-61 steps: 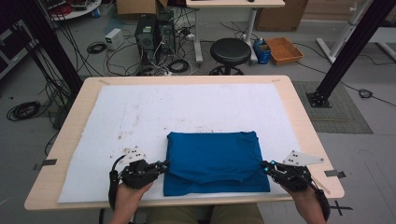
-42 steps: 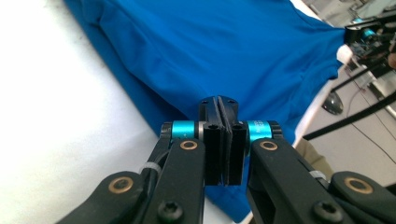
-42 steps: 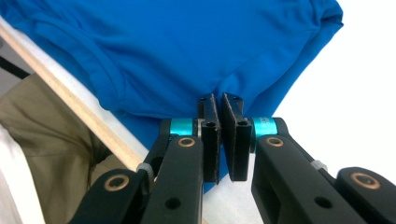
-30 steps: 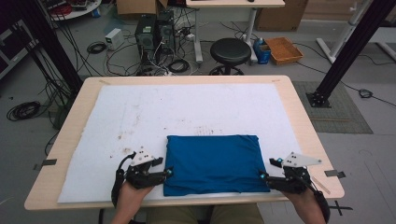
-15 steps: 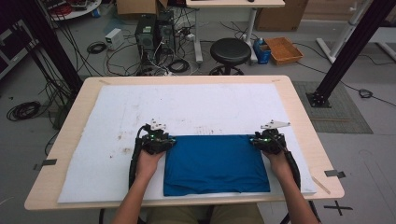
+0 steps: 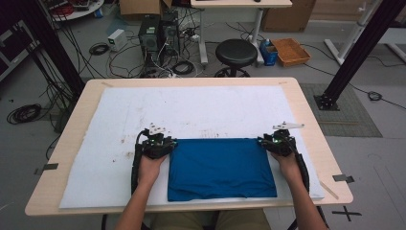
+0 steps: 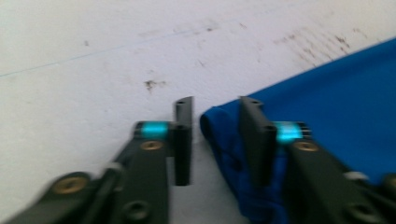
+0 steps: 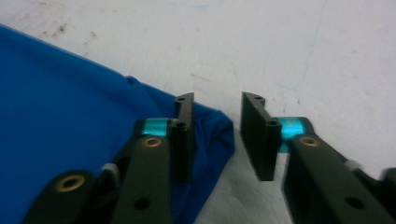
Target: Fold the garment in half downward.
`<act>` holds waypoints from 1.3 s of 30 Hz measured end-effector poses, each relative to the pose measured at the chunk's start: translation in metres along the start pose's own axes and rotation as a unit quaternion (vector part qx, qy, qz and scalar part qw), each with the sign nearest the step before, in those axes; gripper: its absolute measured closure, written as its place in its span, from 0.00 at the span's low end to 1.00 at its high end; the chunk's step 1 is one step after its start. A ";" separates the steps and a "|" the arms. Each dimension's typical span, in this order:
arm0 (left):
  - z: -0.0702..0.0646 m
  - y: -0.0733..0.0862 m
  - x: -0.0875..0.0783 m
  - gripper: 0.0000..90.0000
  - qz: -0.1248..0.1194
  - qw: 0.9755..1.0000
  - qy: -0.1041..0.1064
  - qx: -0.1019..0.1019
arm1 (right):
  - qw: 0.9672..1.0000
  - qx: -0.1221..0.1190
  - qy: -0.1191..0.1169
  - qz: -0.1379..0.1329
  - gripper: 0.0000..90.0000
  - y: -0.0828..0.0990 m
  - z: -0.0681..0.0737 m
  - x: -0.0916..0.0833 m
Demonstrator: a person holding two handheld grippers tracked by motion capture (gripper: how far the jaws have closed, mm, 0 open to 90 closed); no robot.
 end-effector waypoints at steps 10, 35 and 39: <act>0.012 -0.007 -0.006 0.98 -0.041 0.997 -0.015 -0.068 | 0.998 0.006 0.029 -0.054 0.96 -0.010 -0.007 -0.010; -0.029 -0.014 -0.071 0.61 -0.146 0.988 0.040 0.026 | 0.991 -0.055 -0.091 -0.078 0.54 0.017 0.020 -0.084; -0.030 -0.007 -0.072 0.52 -0.158 0.985 0.059 0.030 | 0.988 -0.079 -0.116 -0.064 0.65 0.031 0.034 -0.086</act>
Point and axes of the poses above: each handheld gripper's, and its own axes: x roughly forward along the jaws, y roughly out of its underside, z roughly to its left, the point moved 7 cm from there along x, roughly forward along the jaws, and after that the axes turned 14 degrees about x, right-handed, at the moved point
